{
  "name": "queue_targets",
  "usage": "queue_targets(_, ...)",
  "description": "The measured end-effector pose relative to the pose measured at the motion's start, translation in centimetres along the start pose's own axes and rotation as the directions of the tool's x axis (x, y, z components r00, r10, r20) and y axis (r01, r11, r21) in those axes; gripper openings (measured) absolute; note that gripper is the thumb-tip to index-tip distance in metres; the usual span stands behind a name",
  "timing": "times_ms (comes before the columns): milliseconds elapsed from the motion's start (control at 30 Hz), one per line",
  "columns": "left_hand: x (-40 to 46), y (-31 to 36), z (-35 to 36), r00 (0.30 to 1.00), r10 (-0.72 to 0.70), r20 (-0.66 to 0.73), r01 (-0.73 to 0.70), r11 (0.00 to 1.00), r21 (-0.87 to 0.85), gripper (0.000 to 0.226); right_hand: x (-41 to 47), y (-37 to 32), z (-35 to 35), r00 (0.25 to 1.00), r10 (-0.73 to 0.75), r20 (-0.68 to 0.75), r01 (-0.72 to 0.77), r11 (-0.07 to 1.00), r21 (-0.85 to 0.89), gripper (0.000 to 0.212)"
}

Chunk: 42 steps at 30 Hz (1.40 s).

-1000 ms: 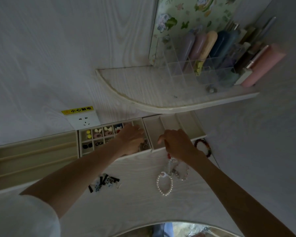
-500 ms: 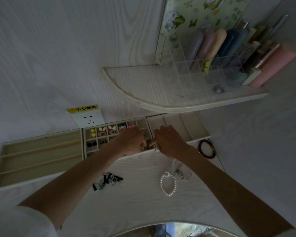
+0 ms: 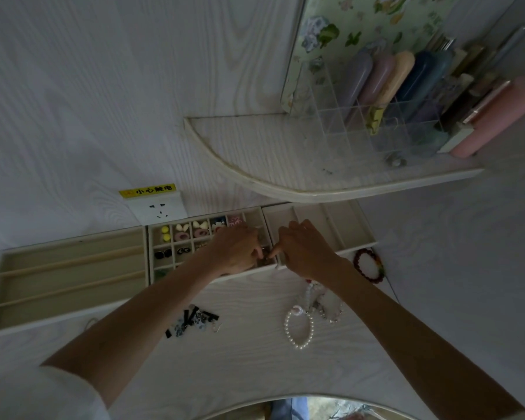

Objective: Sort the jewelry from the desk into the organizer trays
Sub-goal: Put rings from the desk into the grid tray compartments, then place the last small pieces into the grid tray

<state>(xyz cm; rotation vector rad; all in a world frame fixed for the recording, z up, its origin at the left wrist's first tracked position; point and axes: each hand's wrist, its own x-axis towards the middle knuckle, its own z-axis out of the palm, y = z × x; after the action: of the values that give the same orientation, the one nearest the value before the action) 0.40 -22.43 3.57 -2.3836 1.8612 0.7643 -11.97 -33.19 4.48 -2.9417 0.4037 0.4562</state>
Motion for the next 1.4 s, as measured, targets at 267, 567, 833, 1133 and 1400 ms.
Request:
queue_targets(267, 0.2, -0.4, -0.6, 1.0, 0.002, -0.004, -0.002, 0.999, 0.041, 0.03, 0.3, 0.9, 0.0, 0.997, 0.068, -0.021, -0.066, 0.994, 0.089, 0.044)
queue_targets(567, 2.1, -0.4, -0.1, 0.999, 0.001, -0.035, 0.002, 0.995, 0.095, 0.035, -0.5, -0.3, 1.3, 0.999, -0.031, 0.044, 0.035, 0.995, -0.089, 0.045)
queue_targets(833, 1.7, -1.1, -0.5, 0.999, -0.003, -0.046, 0.005, 0.999, 0.045, 0.033, -0.1, 0.3, 0.4, 0.999, 0.012, 0.034, -0.012, 1.0, 0.01, 0.047)
queue_targets(1133, 2.6, -1.0, -0.2, 0.993, -0.014, 0.12, -0.004, 0.989, 0.148, 0.037, 1.0, -1.1, 0.7, 0.982, -0.027, 0.186, 0.05, 0.992, -0.12, 0.049)
queue_targets(1400, 2.4, -1.3, -0.7, 0.995, -0.026, 0.092, 0.019, 0.997, 0.075, 0.035, 0.7, -0.7, -0.2, 0.984, -0.008, 0.176, 0.011, 1.0, -0.014, 0.048)
